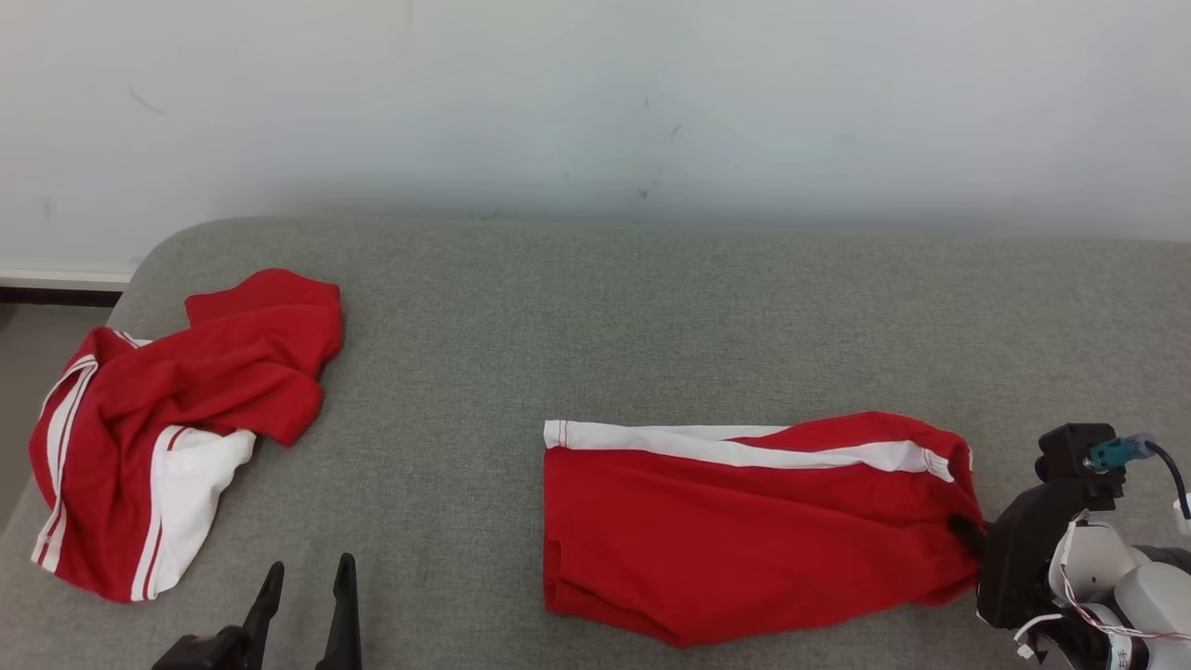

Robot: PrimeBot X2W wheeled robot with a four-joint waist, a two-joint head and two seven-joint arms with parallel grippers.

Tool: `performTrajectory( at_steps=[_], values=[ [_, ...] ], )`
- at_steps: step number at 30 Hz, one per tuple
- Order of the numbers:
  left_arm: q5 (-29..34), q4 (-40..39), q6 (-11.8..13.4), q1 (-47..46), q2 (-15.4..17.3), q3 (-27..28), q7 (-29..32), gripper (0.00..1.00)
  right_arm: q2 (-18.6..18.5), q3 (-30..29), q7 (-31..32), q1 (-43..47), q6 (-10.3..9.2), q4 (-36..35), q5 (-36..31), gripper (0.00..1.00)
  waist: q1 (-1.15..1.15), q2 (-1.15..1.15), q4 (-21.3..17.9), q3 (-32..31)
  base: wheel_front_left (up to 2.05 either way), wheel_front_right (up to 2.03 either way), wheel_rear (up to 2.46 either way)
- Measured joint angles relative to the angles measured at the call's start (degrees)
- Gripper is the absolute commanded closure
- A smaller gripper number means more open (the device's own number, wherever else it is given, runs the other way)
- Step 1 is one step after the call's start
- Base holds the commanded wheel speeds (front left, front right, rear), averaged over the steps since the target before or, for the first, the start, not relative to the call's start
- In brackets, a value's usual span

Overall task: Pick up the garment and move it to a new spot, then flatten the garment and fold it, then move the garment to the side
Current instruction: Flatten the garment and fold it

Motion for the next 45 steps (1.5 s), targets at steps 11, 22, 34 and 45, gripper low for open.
performTrajectory(
  at_steps=[11, 22, 34, 45],
  values=[
    [-0.02, 1.19, -0.16, -0.32, -0.63, -1.13, 0.02, 0.00, 1.05, 1.71, 6.31, -0.62, 9.82, -9.72, 9.16, 1.00, 0.00, 0.00, -1.33, -1.04, 0.00, 0.00, 0.00],
    [-0.02, 3.25, -1.15, -1.52, -2.45, -3.02, 0.52, 0.00, 3.72, 2.29, 13.82, -3.61, 10.27, -13.54, 16.95, 1.00, 0.00, 0.00, 0.60, -1.67, 0.00, 0.00, 0.00],
    [-0.09, 5.55, -2.10, -2.50, -3.92, -4.45, 0.53, 0.00, 8.15, 5.12, 18.79, -8.20, 7.62, -10.80, 18.69, 1.00, 0.00, 0.00, 4.31, -1.53, 0.00, 0.00, 0.00],
    [-0.51, 6.86, -2.60, -3.08, -4.64, -4.70, 0.51, 0.00, 10.54, 7.77, 20.48, -12.11, 3.91, -3.82, 15.48, 1.00, 0.00, 0.00, 6.03, -0.45, 0.00, 0.00, 0.00]
  ],
)
